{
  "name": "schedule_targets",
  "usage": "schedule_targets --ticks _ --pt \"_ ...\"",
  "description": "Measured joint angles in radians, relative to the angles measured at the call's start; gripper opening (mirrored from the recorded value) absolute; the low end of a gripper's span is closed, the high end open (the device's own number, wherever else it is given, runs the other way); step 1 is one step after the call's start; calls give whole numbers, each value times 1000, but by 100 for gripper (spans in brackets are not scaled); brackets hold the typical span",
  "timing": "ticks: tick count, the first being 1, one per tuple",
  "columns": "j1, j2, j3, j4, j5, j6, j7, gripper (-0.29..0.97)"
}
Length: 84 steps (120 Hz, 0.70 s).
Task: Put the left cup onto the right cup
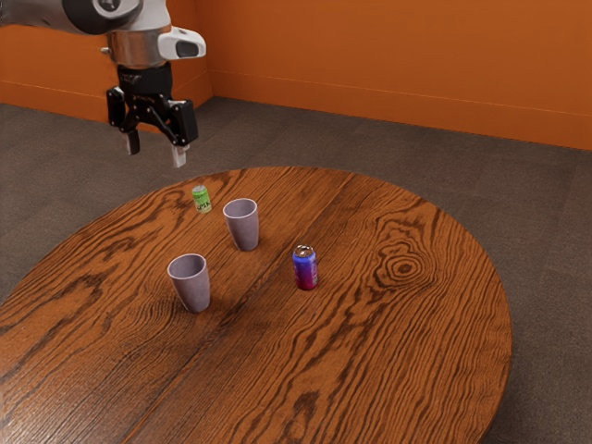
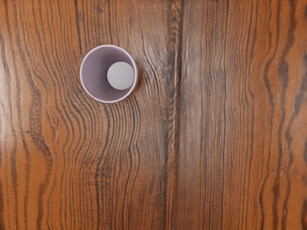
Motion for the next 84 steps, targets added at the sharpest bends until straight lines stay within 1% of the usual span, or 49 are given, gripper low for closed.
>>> schedule_targets --ticks 11,21,31,36,55,68,84 --pt "-15 9 0 7 0 7 1 68" --pt "3 63 -1 56 1 10 3 68" --pt "84 159 -3 159 2 13 4 68" --pt "103 214 -4 218 2 13 4 68" --pt "110 422 -22 428 4 19 6 68" --pt "111 532 -37 536 5 27 7 68" --pt "117 595 -47 567 4 39 6 68"
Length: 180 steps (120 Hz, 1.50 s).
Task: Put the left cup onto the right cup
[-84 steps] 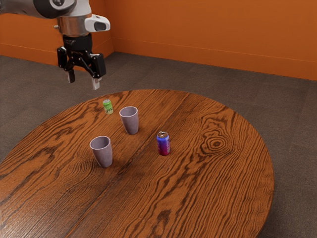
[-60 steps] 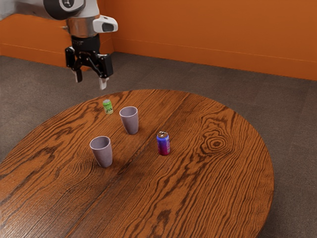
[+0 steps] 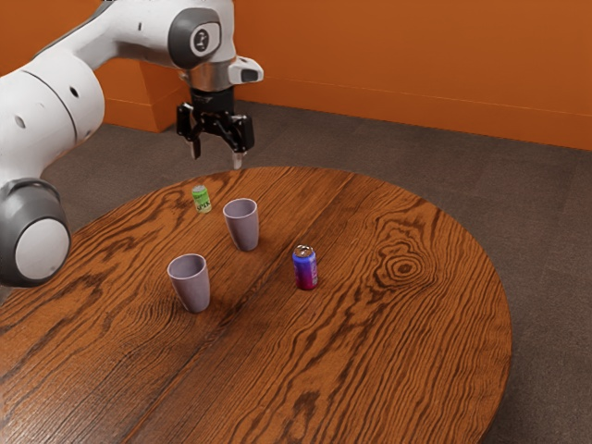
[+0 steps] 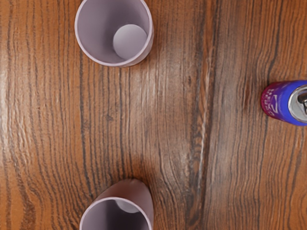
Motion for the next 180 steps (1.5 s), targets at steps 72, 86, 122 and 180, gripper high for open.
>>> schedule_targets --ticks 72,86,122,180 --pt "-7 318 -37 233 -1 211 3 68" --pt "-2 327 -38 208 -1 246 4 68" --pt "25 328 -29 126 -2 312 5 68" --pt "61 383 -34 117 -4 417 5 68"
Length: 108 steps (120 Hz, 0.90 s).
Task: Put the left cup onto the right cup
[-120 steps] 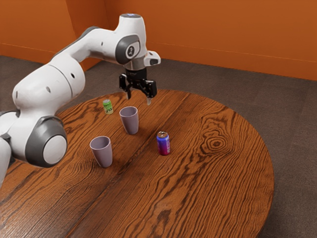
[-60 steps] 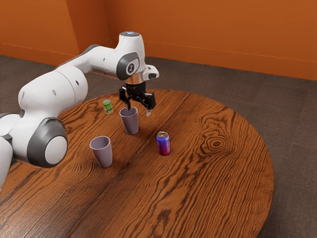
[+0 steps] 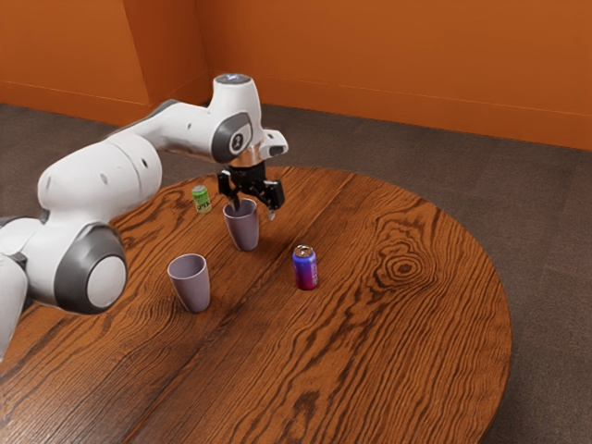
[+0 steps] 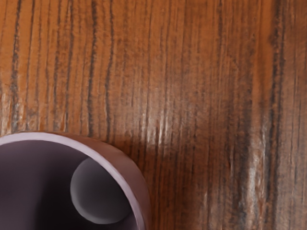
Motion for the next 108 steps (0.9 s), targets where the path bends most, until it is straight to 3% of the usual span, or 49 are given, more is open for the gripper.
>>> schedule_targets --ticks 25,50,66,108 --pt "14 5 -1 -72 -15 37 -1 66" --pt "15 4 3 -78 -20 55 -2 20" --pt "14 3 4 -78 -21 59 -2 3" --pt "5 -39 8 -85 8 45 -2 -7"
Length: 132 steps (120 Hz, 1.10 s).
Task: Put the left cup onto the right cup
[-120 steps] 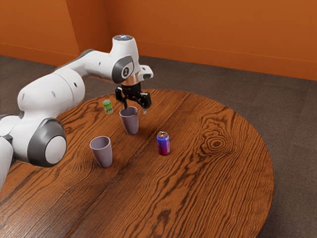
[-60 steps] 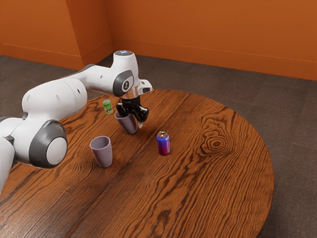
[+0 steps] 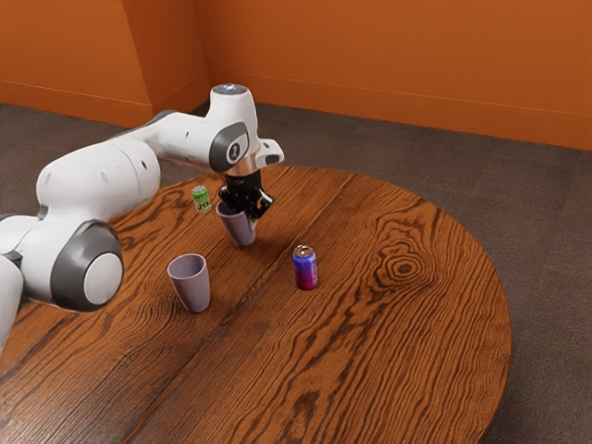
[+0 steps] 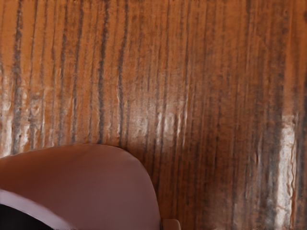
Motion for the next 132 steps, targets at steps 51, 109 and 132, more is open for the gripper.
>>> schedule_targets --ticks 51,109,132 --pt "-44 -233 18 -183 53 -22 0 -9" --pt "-91 -530 20 -573 55 14 -41 -9" --pt "-81 -617 31 -717 56 60 -65 -9"
